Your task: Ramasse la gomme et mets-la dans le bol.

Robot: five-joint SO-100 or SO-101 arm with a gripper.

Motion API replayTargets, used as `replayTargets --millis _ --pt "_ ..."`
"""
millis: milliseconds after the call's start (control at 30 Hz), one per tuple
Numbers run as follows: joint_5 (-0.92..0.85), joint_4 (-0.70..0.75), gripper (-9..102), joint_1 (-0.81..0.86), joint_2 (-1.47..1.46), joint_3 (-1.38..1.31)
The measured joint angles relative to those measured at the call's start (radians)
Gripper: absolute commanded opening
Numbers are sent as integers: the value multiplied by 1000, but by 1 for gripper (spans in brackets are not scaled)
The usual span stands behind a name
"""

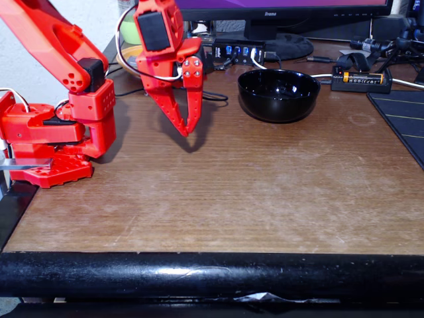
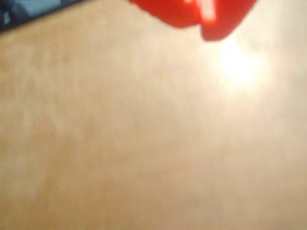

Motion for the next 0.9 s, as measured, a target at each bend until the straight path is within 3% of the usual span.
replayTargets --millis 267,900 --pt "67 -138 -6 -98 184 253" --pt "63 -97 -6 -40 506 532"
